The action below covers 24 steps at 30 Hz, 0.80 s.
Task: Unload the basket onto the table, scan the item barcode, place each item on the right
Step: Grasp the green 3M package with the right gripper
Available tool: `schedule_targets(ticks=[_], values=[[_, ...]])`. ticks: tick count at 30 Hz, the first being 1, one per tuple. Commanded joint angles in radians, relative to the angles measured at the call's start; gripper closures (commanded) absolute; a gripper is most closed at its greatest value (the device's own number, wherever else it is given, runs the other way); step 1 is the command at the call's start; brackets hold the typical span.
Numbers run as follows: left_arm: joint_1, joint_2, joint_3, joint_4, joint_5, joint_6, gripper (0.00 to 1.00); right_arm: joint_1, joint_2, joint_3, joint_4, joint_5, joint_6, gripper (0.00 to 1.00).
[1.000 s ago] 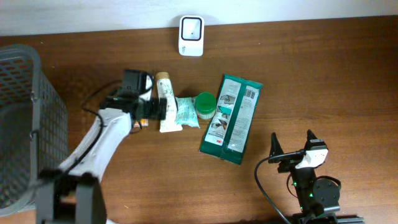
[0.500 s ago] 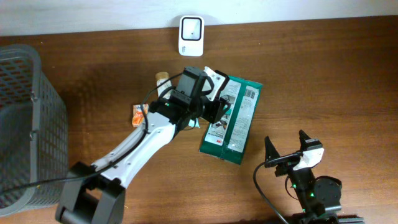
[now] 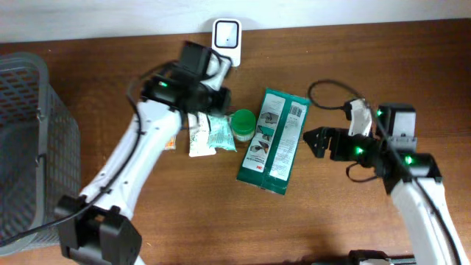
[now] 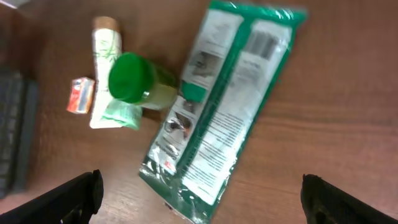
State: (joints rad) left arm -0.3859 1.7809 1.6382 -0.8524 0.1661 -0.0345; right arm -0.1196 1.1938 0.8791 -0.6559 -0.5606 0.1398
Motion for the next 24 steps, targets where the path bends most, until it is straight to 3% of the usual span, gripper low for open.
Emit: schedule_targets(ticks=[1,2,6,8,12,19,24], values=[[0.104,-0.003,0.016,-0.010,-0.018,0.028,0.53,-0.095,0.133,0.011,-0.002,-0.103,-0.001,0.04],[0.150,-0.003,0.016,-0.008,-0.018,0.029,0.47,-0.112,0.228,0.011,0.015,-0.103,-0.001,0.14],[0.254,-0.002,0.016,-0.003,-0.017,0.028,0.33,-0.077,0.462,0.011,0.117,-0.157,0.000,0.25],[0.278,-0.002,0.016,-0.006,-0.017,0.028,0.26,-0.076,0.567,0.011,0.175,-0.211,0.000,0.26],[0.292,0.006,0.016,-0.002,-0.018,0.028,0.02,-0.076,0.644,0.011,0.232,-0.214,0.027,0.26],[0.291,0.022,0.016,-0.003,-0.018,0.028,0.01,0.105,0.649,0.008,0.331,-0.001,0.311,0.26],[0.291,0.022,0.016,-0.013,-0.017,0.028,0.01,0.171,0.744,0.008,0.483,-0.079,0.418,0.27]])
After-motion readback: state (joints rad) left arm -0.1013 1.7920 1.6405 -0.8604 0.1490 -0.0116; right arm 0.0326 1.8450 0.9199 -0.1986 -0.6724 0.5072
